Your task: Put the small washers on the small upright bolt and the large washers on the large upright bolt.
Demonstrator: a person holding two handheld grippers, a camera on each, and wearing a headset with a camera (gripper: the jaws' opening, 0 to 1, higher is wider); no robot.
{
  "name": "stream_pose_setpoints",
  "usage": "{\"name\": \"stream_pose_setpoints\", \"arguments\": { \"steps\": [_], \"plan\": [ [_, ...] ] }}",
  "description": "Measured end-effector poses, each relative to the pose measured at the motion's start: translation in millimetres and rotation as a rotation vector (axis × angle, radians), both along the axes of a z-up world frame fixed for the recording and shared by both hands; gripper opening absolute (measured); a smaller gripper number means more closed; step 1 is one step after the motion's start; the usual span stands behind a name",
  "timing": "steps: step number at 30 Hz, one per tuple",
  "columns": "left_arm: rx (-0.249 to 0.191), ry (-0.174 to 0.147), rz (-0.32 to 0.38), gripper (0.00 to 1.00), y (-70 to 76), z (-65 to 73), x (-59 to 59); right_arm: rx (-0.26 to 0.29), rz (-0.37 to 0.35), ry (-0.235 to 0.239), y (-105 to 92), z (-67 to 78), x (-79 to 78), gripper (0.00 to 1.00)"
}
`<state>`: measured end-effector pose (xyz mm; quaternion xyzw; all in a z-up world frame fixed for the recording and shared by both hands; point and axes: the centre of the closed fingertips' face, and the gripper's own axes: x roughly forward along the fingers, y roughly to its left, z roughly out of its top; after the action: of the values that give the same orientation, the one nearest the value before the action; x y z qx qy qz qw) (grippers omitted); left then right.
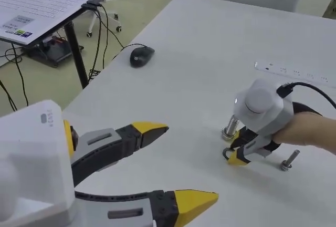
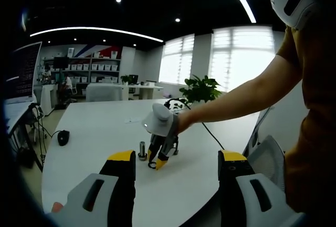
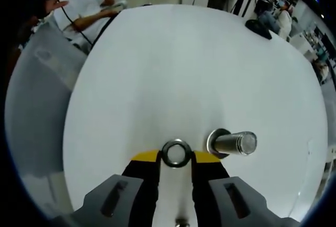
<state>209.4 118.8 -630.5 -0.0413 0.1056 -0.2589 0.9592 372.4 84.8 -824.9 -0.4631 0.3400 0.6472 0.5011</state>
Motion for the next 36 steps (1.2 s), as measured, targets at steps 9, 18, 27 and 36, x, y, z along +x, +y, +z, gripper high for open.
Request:
{"name": "stream_pose_setpoints", "arguments": {
  "steps": [9, 18, 27, 36],
  "plan": [
    [0.006, 0.003, 0.007, 0.63, 1.9, -0.9, -3.1, -0.009, 0.001, -0.002, -7.2, 4.7, -5.1, 0.22],
    [0.006, -0.004, -0.005, 0.63, -4.4, -0.4, -2.7, 0.009, 0.006, -0.015, -11.2, 22.3, -8.6, 0.22],
    [0.004, -0.005, -0.010, 0.63, -5.0, -2.0, -1.1, 0.029, 0.037, -0.081, -11.9, 66.1, 5.7, 0.22],
    [-0.006, -0.016, -0.012, 0.63, -6.2, 0.3, -0.4, 0.031, 0.068, -0.155, 10.6, 96.5, 28.7, 0.22]
  ]
}}
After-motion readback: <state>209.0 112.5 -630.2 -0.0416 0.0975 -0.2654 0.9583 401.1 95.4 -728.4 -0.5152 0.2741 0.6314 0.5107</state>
